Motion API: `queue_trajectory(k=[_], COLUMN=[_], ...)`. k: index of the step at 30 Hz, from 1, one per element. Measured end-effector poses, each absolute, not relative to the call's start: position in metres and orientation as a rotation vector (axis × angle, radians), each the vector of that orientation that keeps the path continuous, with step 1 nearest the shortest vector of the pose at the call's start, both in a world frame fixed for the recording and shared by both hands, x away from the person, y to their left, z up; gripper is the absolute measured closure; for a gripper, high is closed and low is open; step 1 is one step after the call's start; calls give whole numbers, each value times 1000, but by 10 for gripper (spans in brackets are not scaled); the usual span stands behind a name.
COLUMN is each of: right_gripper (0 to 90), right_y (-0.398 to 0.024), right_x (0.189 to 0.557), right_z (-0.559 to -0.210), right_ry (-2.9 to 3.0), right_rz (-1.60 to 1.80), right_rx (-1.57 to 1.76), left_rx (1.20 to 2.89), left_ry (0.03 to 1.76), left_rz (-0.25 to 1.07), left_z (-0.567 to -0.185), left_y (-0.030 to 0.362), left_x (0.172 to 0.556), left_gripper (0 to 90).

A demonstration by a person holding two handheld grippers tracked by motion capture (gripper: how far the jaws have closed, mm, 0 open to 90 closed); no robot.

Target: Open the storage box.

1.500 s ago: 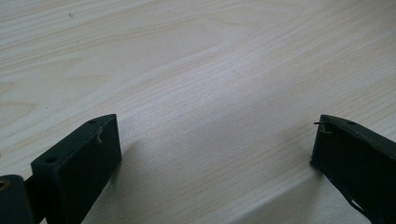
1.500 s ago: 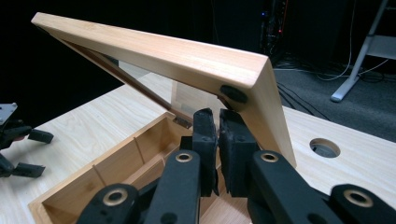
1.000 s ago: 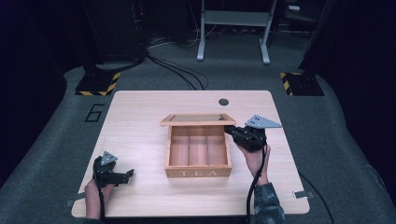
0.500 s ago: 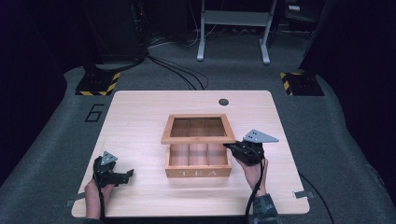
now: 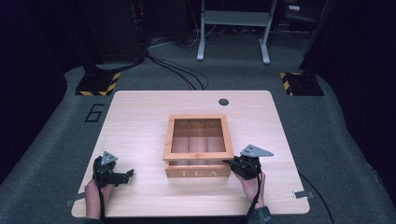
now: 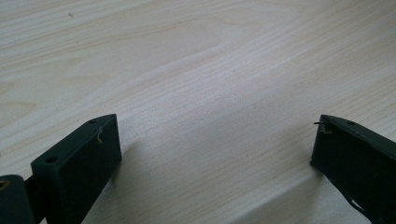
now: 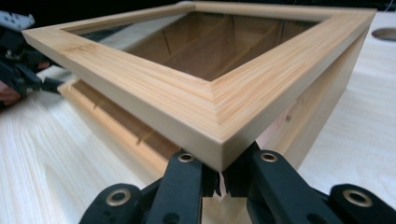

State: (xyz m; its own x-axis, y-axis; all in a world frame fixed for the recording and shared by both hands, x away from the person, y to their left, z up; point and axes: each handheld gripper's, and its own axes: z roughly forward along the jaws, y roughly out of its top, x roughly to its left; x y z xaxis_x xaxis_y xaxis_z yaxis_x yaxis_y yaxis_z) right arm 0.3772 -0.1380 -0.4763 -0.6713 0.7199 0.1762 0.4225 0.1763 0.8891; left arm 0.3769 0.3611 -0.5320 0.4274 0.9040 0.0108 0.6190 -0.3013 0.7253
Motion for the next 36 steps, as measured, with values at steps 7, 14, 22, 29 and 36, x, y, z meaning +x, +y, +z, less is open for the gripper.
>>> queue_trajectory(k=[7,14,22,29,36], right_gripper=[862,860,852,852,694], right_y=[-139,-151,-159,-164,-181], right_x=[368,357,344,332,323], right_z=[-481,-479,-478,-496,-521], right_ry=[2182,2163,2169,2203,2165], right_rz=[1458,1467,1427,1327,1187], right_rx=[1101,1120,1137,1170,1267], left_rx=[2034,2033,2034,2032,2035], left_ry=[1281,1280,1285,1281,1275], left_rz=[561,562,555,563,561], left_z=[-532,-532,-532,-532,-532], left_y=[361,361,361,361,361], left_x=[377,377,377,377,377], left_gripper=[12,12,12,12,12])
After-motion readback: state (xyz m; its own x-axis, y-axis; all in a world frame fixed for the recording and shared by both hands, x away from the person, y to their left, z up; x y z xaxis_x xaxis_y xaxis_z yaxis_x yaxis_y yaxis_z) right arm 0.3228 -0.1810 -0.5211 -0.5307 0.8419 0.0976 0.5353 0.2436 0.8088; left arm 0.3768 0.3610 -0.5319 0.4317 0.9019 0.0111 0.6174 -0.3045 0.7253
